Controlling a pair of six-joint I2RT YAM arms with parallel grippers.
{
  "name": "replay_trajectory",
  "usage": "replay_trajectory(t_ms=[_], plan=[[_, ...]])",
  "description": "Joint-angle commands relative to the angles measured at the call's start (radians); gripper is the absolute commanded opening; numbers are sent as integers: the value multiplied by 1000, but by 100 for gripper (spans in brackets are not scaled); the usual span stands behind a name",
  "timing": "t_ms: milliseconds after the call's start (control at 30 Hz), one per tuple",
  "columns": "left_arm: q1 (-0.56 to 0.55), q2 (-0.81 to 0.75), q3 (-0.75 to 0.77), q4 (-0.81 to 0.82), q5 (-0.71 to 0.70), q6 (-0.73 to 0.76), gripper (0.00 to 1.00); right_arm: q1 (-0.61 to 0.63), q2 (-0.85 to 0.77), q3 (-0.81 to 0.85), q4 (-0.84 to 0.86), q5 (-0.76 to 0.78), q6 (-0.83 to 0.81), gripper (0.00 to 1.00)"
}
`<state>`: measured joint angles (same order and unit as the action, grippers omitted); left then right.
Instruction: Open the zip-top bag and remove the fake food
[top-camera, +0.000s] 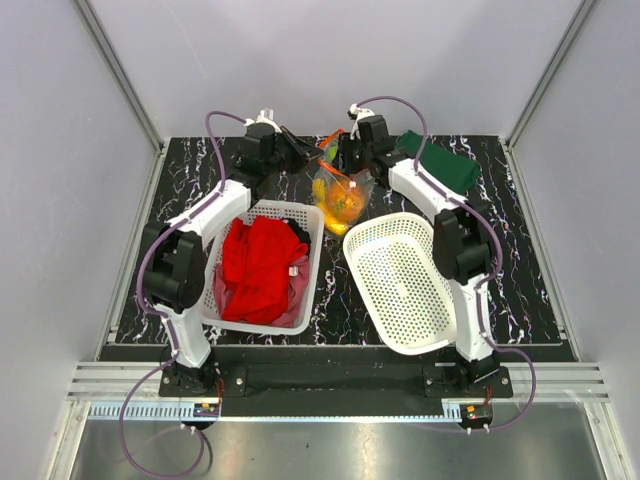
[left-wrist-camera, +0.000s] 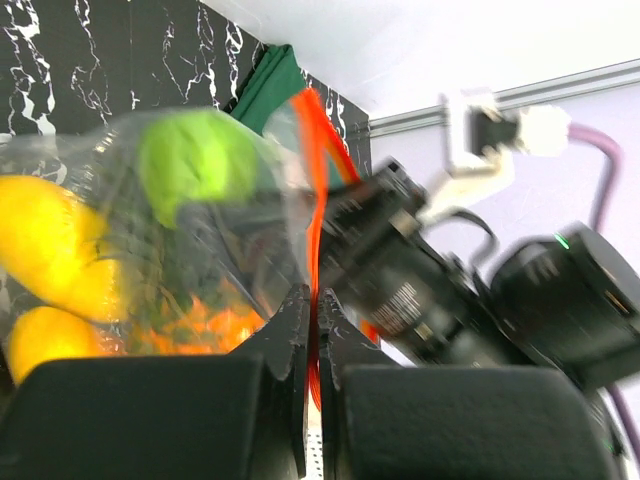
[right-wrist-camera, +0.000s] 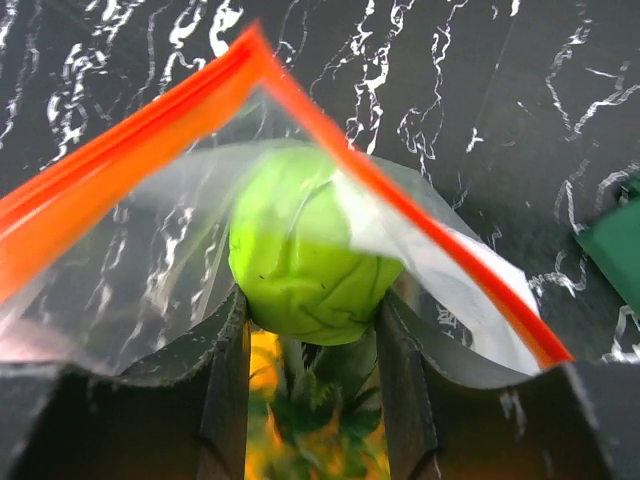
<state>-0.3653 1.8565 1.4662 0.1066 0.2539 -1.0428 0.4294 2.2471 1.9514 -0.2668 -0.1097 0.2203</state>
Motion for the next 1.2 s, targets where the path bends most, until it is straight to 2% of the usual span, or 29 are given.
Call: replay_trajectory(t_ms=[0, 267, 400, 533, 633, 767, 967, 1033, 1100, 1167], plan=[[9, -65, 42, 9, -28, 35, 0, 22, -191, -87, 72, 47, -32, 4], [8, -43, 100, -50, -39, 79, 0, 42, -308, -135, 21, 1, -84, 1], [11, -42, 152, -93, -54, 113, 0, 55, -334, -134, -72, -27, -143, 0], [11, -60, 163, -104, -59, 161, 0, 60, -397, -232, -45, -1, -156, 0], [12, -83, 132, -104, -70, 165, 0, 63, -454, -321, 26, -65, -138, 0], [20, -72, 118, -130, -51, 184, 0, 71, -503, -387, 38, -148, -102, 2], [31, -46, 97, -88, 56, 190, 0, 69, -520, -488, 41, -104, -13, 5], [31, -48, 83, -64, 71, 165, 0, 69, -494, -458, 19, -90, -15, 10], [31, -46, 74, -30, 93, 150, 0, 69, -460, -430, -46, -74, -6, 12], [29, -43, 82, -31, 97, 148, 0, 69, -463, -440, -42, -67, -10, 14]])
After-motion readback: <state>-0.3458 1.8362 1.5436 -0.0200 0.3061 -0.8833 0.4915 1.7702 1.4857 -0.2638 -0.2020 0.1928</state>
